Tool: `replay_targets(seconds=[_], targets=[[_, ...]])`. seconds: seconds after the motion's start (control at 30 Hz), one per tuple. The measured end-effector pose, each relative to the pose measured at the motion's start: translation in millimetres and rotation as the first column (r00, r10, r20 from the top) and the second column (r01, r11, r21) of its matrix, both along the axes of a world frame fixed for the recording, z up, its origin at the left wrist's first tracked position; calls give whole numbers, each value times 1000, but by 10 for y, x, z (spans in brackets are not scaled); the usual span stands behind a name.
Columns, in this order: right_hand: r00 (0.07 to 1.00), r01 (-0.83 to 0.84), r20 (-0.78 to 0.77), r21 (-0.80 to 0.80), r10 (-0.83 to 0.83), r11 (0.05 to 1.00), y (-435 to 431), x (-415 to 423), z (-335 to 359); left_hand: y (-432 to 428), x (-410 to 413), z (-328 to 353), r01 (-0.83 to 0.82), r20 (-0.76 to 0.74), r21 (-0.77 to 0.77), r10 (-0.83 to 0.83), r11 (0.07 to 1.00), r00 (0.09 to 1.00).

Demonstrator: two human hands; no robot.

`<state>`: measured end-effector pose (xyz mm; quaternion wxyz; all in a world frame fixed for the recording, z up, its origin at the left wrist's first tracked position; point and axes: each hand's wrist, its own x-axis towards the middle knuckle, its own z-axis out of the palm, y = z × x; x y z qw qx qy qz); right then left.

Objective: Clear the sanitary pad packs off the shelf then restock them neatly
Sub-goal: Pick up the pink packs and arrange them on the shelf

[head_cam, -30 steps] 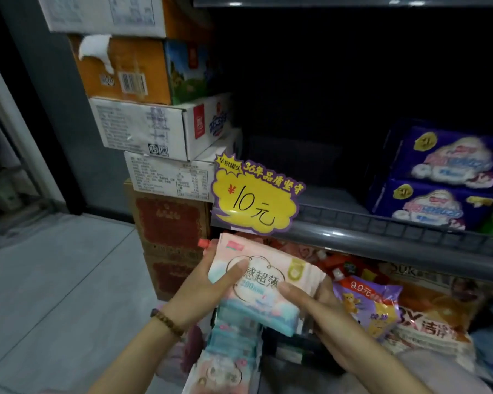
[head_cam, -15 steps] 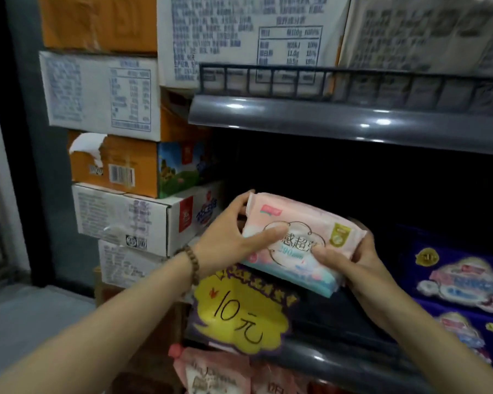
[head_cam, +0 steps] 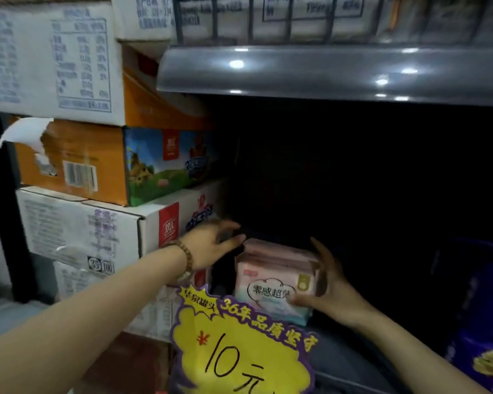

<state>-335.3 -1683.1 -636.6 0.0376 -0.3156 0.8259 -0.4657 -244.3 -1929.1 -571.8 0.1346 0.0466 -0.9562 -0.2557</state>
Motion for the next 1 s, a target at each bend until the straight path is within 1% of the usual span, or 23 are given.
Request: replay_targets(seconds=[0.03,0.07,0.13,0.17,0.2,0.27,0.37,0.57,0.77,0.93,1.0], targets=[[993,41,-114,48,-35,998,-1,38,21,-20,46,20,-1,-27,-65,-1,998,1000],[974,67,-221,96,-45,993,-10,80,38,-32,89,20,-2,-24,-140,-1,990,1000],[946,97,-323,206,-26,974,-70,157,56,-32,137,-41,0,50,-237,12,971,999],[938,114,-347,272,-13,956,-114,184,48,-31,144,-96,-7,110,-227,33,974,993],[929,144,-371,337,-9,930,-164,206,40,-31,144,-134,-27,163,-186,57,982,985],[912,215,-408,379,-46,900,-265,193,25,-36,131,-155,-57,222,-121,83,991,972],[911,244,-403,351,-89,904,-401,64,5,-64,80,-131,-66,281,-119,98,991,955],[917,230,-390,341,-85,912,-794,-365,-23,-123,7,-146,-24,355,-175,86,984,931],[912,208,-401,266,-88,941,-1023,-627,-42,-123,-10,-167,-20,338,-211,92,977,937],[910,225,-402,268,-104,937,-1054,-675,-70,-122,-22,-160,-21,342,-209,94,978,935],[923,209,-375,285,-92,936,-1049,-677,-47,-130,-34,-164,-28,347,-189,94,981,933]])
